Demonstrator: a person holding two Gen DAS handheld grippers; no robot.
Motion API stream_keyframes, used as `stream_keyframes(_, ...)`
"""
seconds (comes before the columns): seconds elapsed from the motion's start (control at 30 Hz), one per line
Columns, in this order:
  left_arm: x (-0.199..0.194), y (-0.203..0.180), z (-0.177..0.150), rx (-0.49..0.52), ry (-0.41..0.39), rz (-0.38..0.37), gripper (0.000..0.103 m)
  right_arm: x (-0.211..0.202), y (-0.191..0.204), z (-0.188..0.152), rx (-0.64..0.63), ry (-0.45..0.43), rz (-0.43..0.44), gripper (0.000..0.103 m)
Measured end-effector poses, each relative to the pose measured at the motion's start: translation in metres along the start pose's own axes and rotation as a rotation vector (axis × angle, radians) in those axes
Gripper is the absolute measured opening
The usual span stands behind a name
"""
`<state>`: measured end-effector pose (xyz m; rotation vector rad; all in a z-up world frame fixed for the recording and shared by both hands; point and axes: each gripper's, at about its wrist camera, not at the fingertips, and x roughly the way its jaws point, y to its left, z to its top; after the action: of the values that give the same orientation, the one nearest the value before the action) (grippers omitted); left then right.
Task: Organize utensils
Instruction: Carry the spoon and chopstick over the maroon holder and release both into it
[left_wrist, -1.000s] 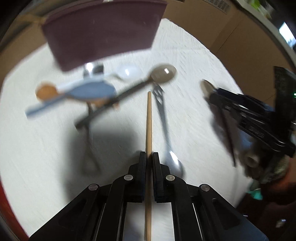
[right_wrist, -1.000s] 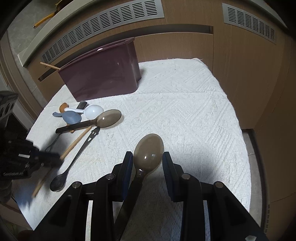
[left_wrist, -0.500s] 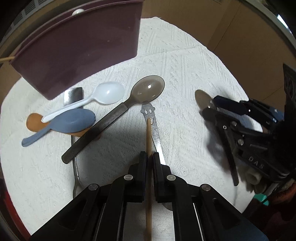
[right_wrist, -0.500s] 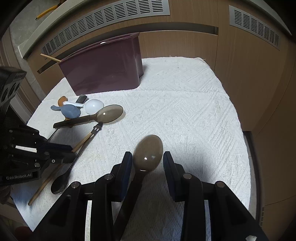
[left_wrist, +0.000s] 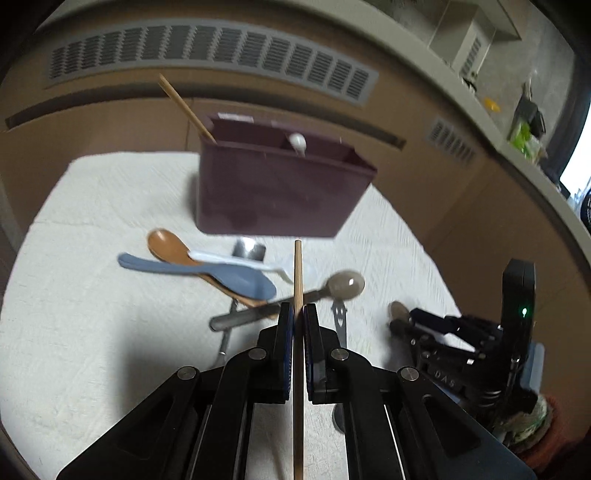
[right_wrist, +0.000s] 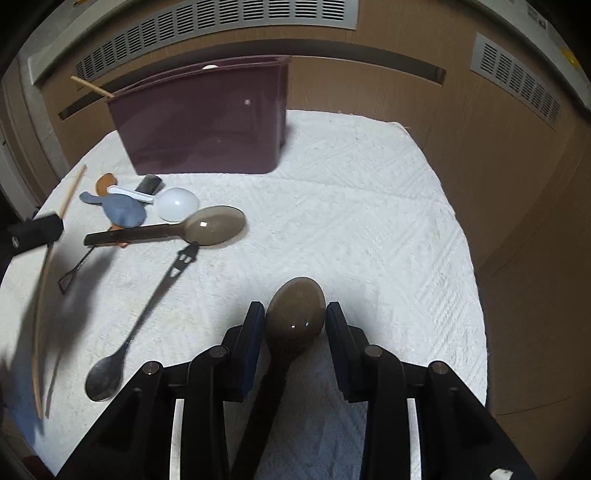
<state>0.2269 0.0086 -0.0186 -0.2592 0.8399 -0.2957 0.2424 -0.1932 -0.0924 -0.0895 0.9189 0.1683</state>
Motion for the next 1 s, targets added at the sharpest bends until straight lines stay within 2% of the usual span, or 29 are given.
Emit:
stream_keyframes(0.23,-0.025,0.002,0.002,0.003,-0.079,0.008,0.006,-0.045,0.006,0.009,0.002,-0.157,0.029,0.031)
stream_keyframes(0.37,-0.035,0.006,0.006,-0.005,-0.102,0.000,0.006,-0.059,0.009,0.014,-0.004,-0.202,0.034,0.031)
stream_keyframes(0.47,-0.050,0.003,0.022,-0.015,-0.143,-0.021,0.006,-0.072,0.006,0.020,0.020,-0.251,0.057,0.031)
stream_keyframes(0.53,-0.074,-0.003,0.058,-0.012,-0.244,-0.068,0.006,-0.093,0.002,0.036,0.038,-0.331,0.079,0.031)
stream_keyframes(0.57,-0.086,-0.008,0.072,0.005,-0.303,-0.075,0.006,-0.113,0.001,0.052,0.033,-0.401,0.078,0.031)
stream_keyframes(0.67,-0.128,-0.023,0.118,0.053,-0.568,-0.084,0.006,-0.167,0.000,0.093,0.015,-0.596,0.060,0.030)
stream_keyframes(0.7,-0.133,-0.024,0.126,0.037,-0.641,-0.097,0.006,-0.182,0.000,0.107,0.012,-0.659,0.058,0.030)
stream_keyframes(0.77,-0.132,-0.022,0.139,0.004,-0.736,-0.114,0.006,-0.198,0.002,0.131,0.001,-0.740,0.065,0.028)
stream_keyframes(0.87,-0.113,-0.020,0.147,-0.004,-0.865,-0.055,0.006,-0.194,0.008,0.159,-0.020,-0.784,0.054,0.028)
stream_keyframes(1.0,-0.076,-0.013,0.146,-0.013,-0.996,0.017,0.006,-0.165,0.013,0.183,-0.049,-0.748,0.050,0.028)
